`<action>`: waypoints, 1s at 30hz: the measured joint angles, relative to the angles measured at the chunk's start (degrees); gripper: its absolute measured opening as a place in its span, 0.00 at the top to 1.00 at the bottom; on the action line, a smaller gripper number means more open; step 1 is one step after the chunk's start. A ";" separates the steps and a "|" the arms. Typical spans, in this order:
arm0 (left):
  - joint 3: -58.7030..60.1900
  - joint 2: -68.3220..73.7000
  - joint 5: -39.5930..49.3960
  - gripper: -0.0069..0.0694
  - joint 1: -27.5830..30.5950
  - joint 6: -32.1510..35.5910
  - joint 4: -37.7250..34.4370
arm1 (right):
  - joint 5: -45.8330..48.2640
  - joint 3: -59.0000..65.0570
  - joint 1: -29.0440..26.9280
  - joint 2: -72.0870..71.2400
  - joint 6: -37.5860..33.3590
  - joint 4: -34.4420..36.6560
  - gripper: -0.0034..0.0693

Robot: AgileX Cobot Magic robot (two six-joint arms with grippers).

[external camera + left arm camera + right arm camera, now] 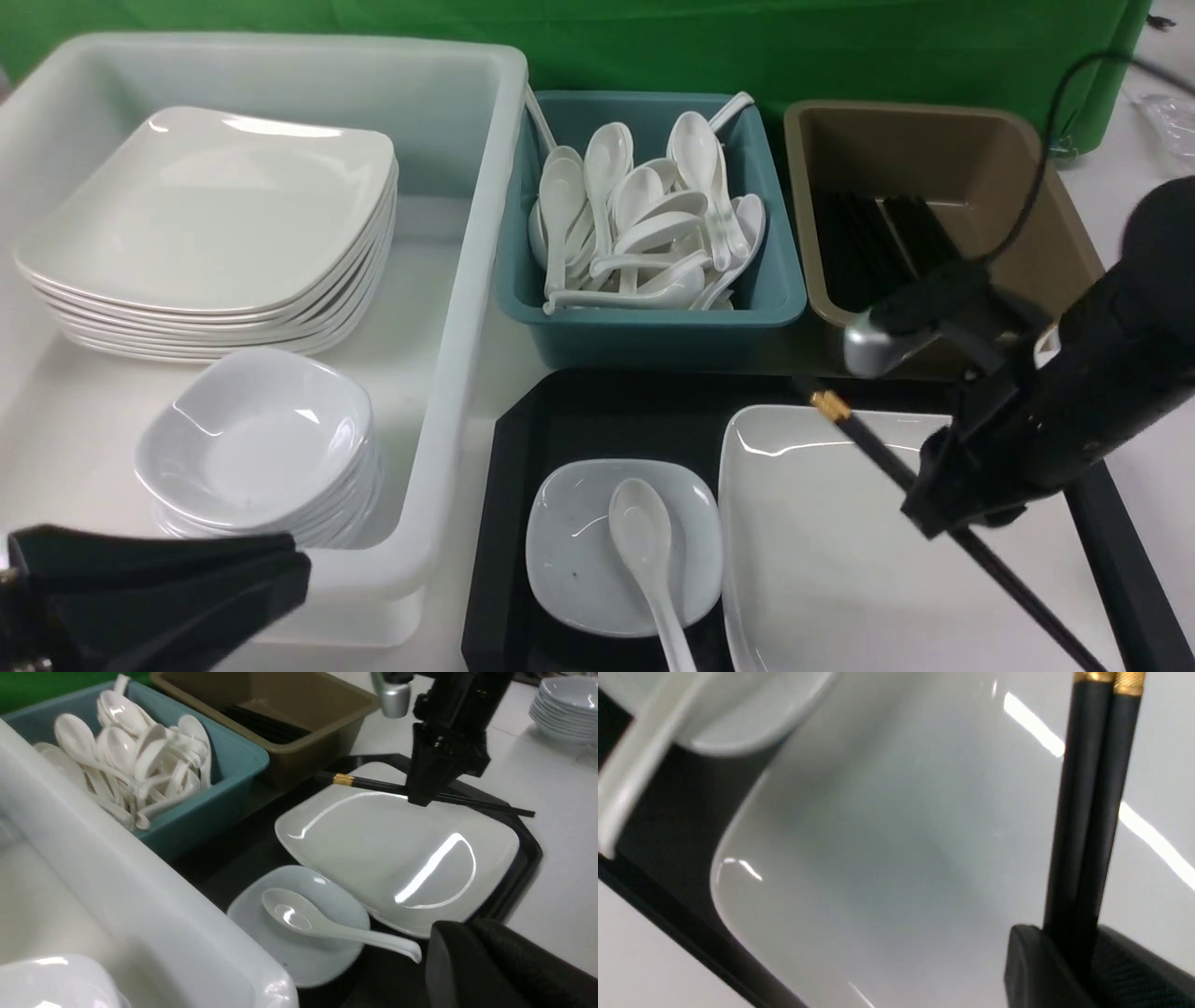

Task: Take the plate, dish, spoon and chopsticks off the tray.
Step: Use the right arm to grab a pair of chopsticks from the plate, then use the right arm to put the chopsticks into the small storage box on the right

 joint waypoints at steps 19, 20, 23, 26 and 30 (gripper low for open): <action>0.00 0.00 -15.48 0.89 0.00 4.98 -1.89 | -15.30 -49.82 -17.48 34.42 12.38 5.45 0.76; 0.00 0.00 -15.48 0.89 0.00 4.98 -1.89 | -15.30 -50.15 -17.57 34.42 12.69 5.38 0.76; 0.00 0.00 -15.29 0.89 0.00 5.40 -1.83 | -13.39 -52.62 -18.10 37.79 15.50 4.49 0.72; 0.00 0.00 -15.26 0.89 0.00 5.60 -1.33 | -10.68 -52.99 -18.37 38.18 16.50 2.74 0.49; 0.00 0.00 -15.26 0.89 0.00 5.60 -0.27 | -7.69 -52.98 -18.37 36.60 16.32 2.17 0.37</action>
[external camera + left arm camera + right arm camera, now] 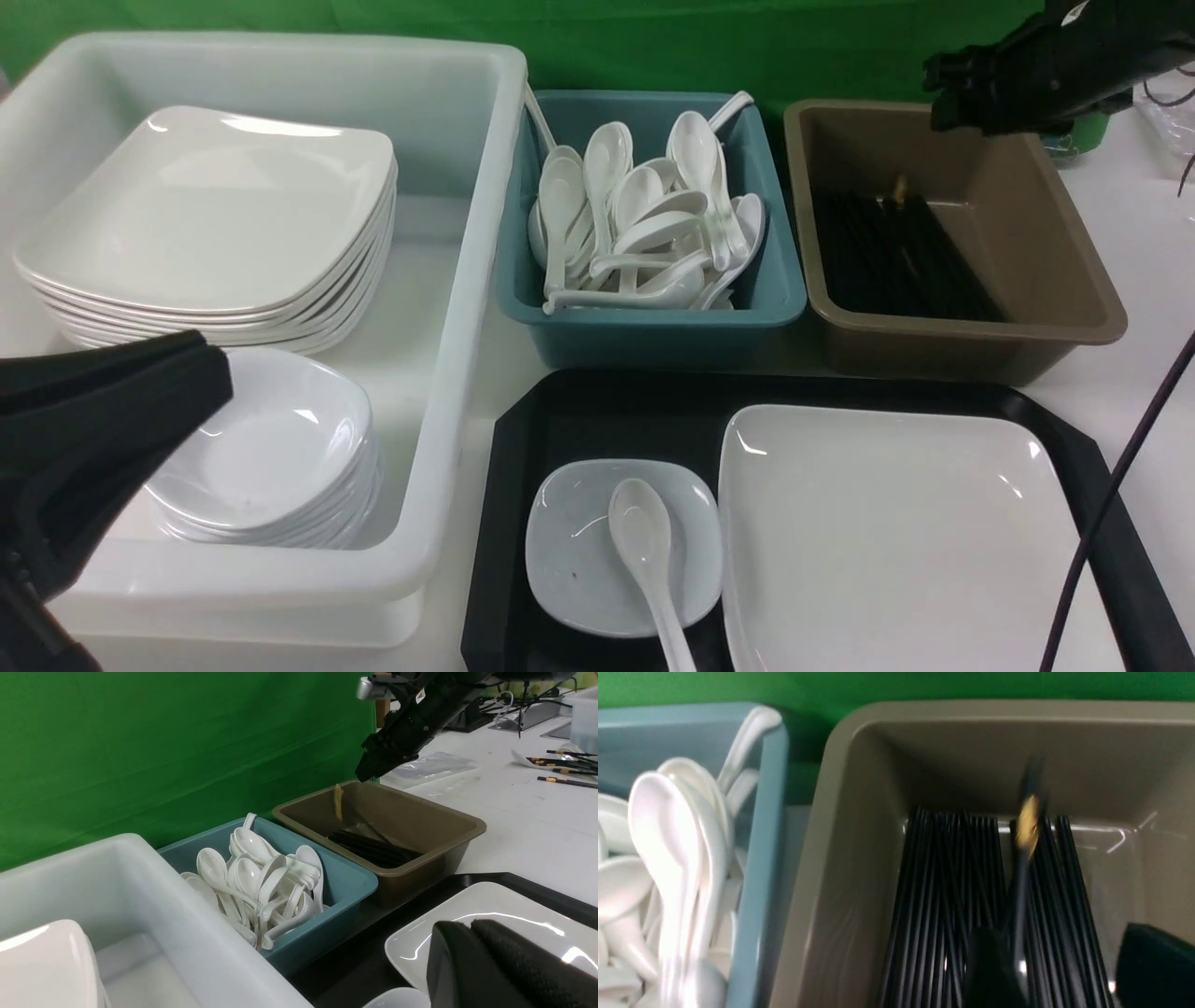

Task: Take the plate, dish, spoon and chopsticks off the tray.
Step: Use the right arm to put the chopsticks into the small storage box on the right, then use the right arm to grab a plate from the dinner plate

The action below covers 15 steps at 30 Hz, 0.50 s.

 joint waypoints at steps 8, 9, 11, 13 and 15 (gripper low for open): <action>0.00 0.00 0.55 0.89 0.00 0.05 2.05 | 18.61 -0.36 0.72 -11.70 -4.56 -2.62 0.66; 0.00 0.00 1.56 0.89 0.00 0.05 3.12 | 24.34 0.08 2.04 -14.28 -5.02 -4.14 0.75; 0.00 0.00 2.92 0.89 0.00 0.05 3.70 | 28.42 1.95 4.00 -17.02 -5.43 -5.88 0.79; 0.00 0.00 3.65 0.89 0.00 0.05 3.87 | 29.49 3.93 5.63 -18.34 -5.43 -7.11 0.80; 0.00 0.00 5.64 0.89 0.00 -0.46 4.03 | 30.41 10.84 11.38 -23.13 -3.97 -10.93 0.79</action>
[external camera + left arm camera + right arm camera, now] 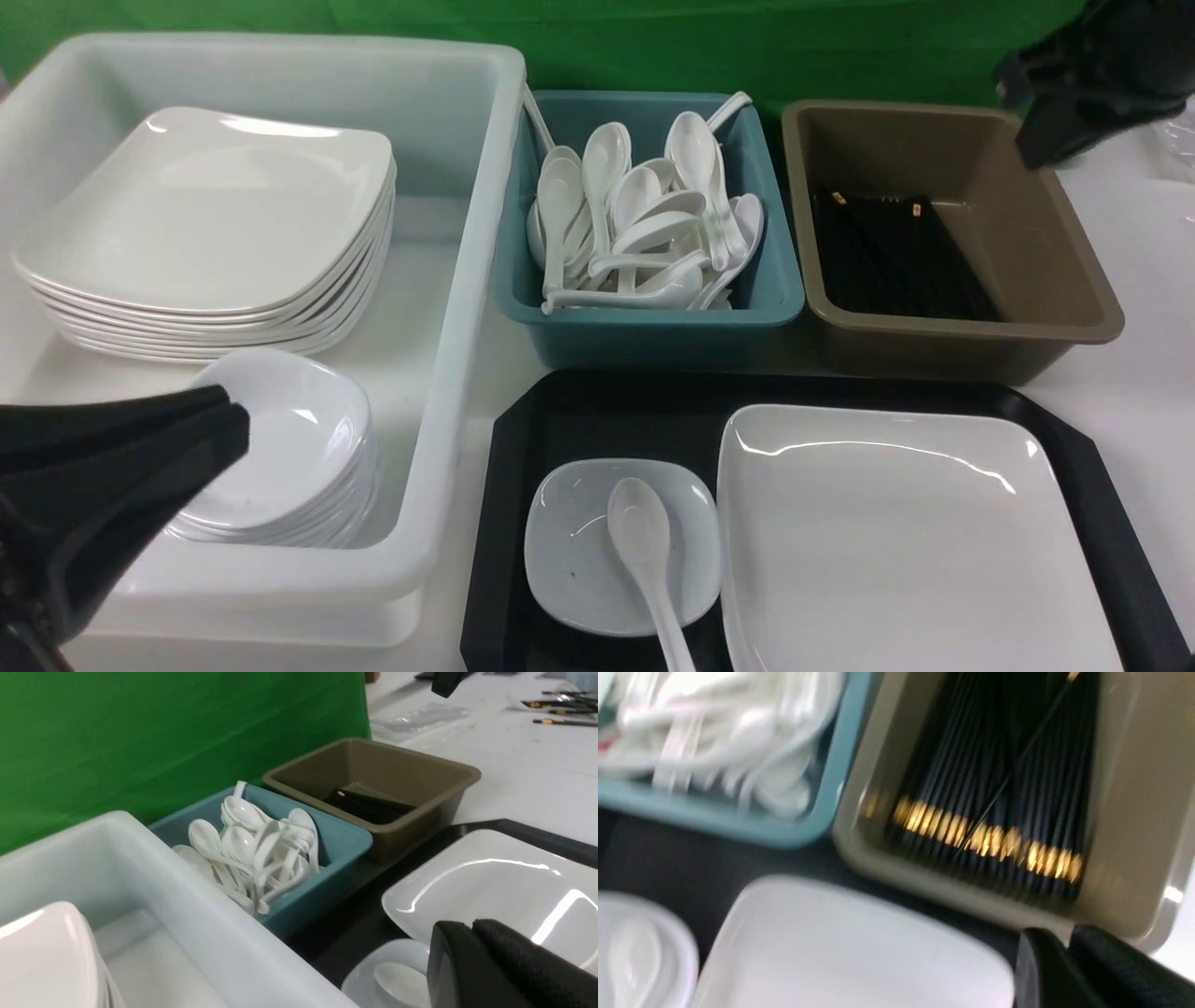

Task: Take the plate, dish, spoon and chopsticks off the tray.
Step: Use the right arm to grab a plate from the dinner plate

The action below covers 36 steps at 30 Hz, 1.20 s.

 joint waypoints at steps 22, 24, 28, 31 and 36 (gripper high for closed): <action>0.00 0.00 6.23 0.89 0.00 -0.89 -1.10 | -21.21 48.26 39.53 -12.41 17.33 -8.22 0.32; 0.00 0.00 6.95 0.89 0.00 -0.89 -1.15 | -22.00 48.26 39.53 -12.17 17.95 -8.11 0.32; 0.00 0.00 8.41 0.89 0.00 -0.89 -1.15 | -22.94 48.26 39.53 -11.63 18.19 -7.97 0.31; 0.00 0.00 9.81 0.89 0.00 -0.89 -0.99 | -23.53 48.26 39.53 -11.56 18.50 -7.92 0.31; 0.00 0.00 10.59 0.89 0.00 -0.89 -0.13 | -24.86 48.26 39.53 -11.00 18.80 -7.87 0.31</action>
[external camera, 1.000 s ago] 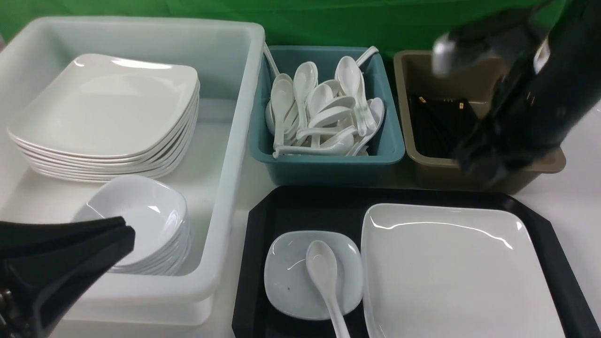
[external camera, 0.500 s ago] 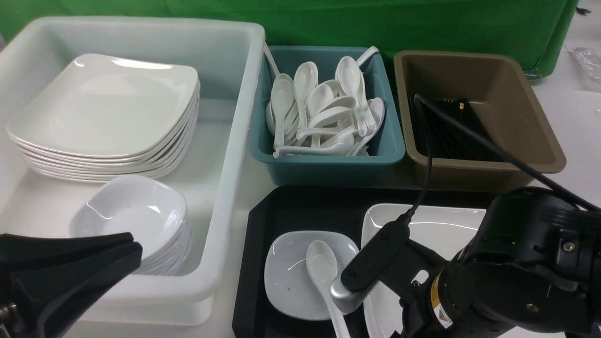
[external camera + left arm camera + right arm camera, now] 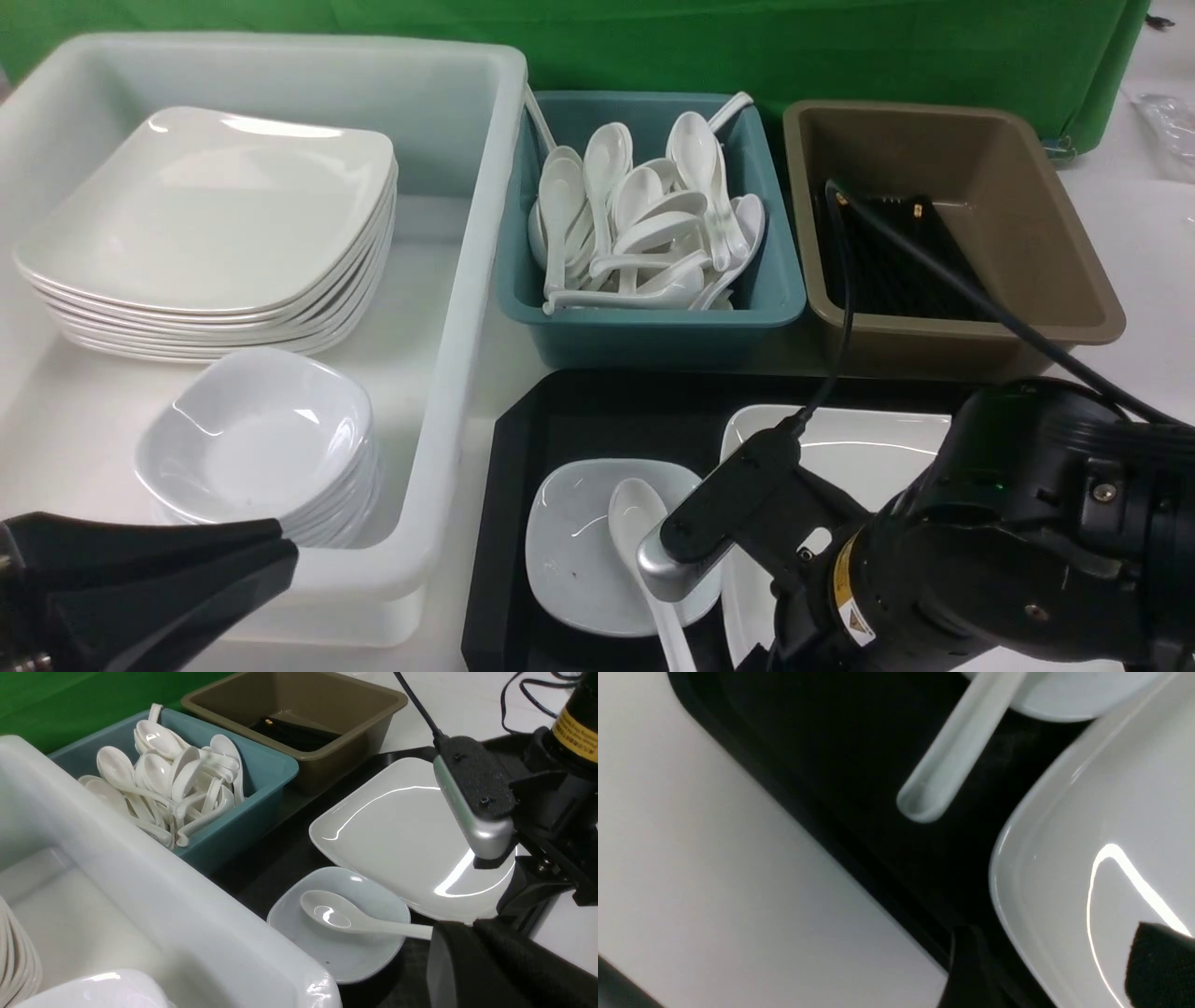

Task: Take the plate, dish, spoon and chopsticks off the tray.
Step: Use the right arm to grab a plate from the dinner plate

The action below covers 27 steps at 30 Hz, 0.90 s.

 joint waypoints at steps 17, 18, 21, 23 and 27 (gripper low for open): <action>0.00 0.00 0.14 0.89 0.00 0.00 0.81 | -7.61 -0.09 0.00 13.44 2.86 -5.35 0.16; 0.00 0.00 0.14 0.89 0.00 0.00 0.81 | -7.69 -0.16 0.00 13.57 3.18 -5.70 0.16; 0.00 0.00 0.14 0.89 0.00 0.00 0.81 | -7.40 -0.53 0.31 14.14 3.54 -6.41 0.16; 0.00 0.00 0.14 0.89 0.00 0.00 0.81 | -7.03 -0.63 0.43 14.35 3.54 -6.63 0.17; 0.00 0.00 0.14 0.89 0.00 -0.11 0.81 | -7.10 -0.70 0.49 14.34 3.59 -6.89 0.27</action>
